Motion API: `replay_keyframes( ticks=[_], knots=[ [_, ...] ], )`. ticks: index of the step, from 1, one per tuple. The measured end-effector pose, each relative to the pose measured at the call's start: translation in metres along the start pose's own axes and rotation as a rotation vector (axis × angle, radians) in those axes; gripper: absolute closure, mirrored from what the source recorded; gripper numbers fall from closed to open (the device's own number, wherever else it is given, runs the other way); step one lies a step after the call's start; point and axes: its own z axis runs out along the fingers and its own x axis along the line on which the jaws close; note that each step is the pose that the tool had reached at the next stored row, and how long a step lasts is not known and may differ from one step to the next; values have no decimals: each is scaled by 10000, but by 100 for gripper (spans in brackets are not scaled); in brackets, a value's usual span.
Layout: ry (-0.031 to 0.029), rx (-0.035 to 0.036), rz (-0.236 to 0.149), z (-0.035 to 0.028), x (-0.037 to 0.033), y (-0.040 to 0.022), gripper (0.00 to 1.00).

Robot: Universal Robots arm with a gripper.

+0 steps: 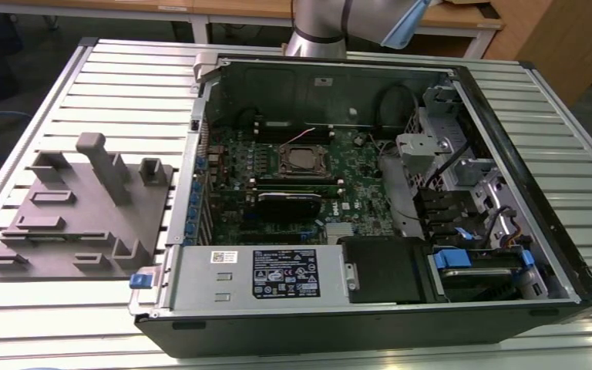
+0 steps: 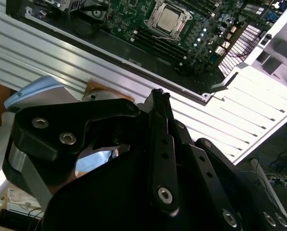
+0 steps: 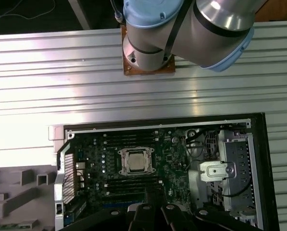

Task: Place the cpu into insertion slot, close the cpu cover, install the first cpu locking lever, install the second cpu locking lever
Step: 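Install the first cpu locking lever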

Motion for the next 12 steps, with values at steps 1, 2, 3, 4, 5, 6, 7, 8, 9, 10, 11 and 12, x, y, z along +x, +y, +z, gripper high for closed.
replay_keyframes(
  ticks=[1,2,3,4,5,6,7,8,9,10,11,12],
  knots=[
    [-1,-1,1,18,1,-3,90],
    [-1,-1,0,36,1,-4,90],
    [-1,-1,0,56,1,-7,90],
    [-1,-1,0,73,1,-9,90],
    [-2,-3,0,92,2,-11,90],
    [-2,0,0,109,2,-13,90],
    [-1,1,0,127,2,-15,90],
    [-2,1,0,140,3,-17,90],
    [-2,-1,0,147,3,-18,90],
    [-3,-1,0,148,3,-18,90],
    [-3,-2,0,147,3,-18,90],
    [-1,-4,0,147,3,-18,90]
  ],
)
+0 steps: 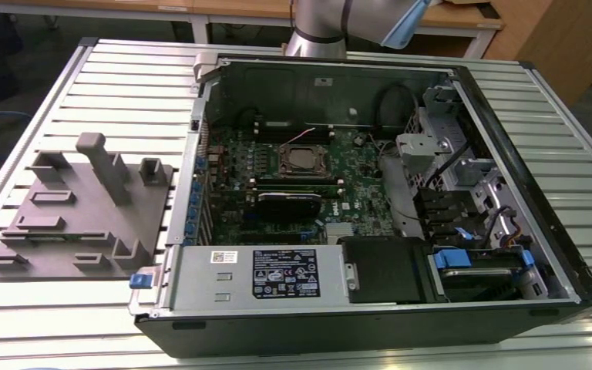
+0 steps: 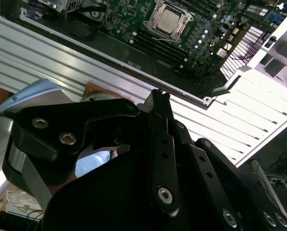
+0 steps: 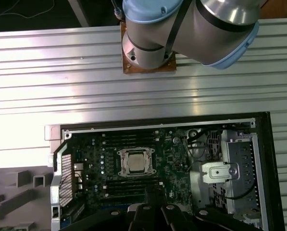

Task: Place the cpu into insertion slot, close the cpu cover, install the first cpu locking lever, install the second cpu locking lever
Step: 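Install the first cpu locking lever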

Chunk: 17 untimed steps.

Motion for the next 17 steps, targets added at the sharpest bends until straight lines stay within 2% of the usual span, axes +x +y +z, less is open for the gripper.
replay_keyframes(
  ticks=[9,17],
  knots=[
    [0,-3,1,11,0,0,90],
    [-16,-4,-1,154,3,-18,90]
  ],
)
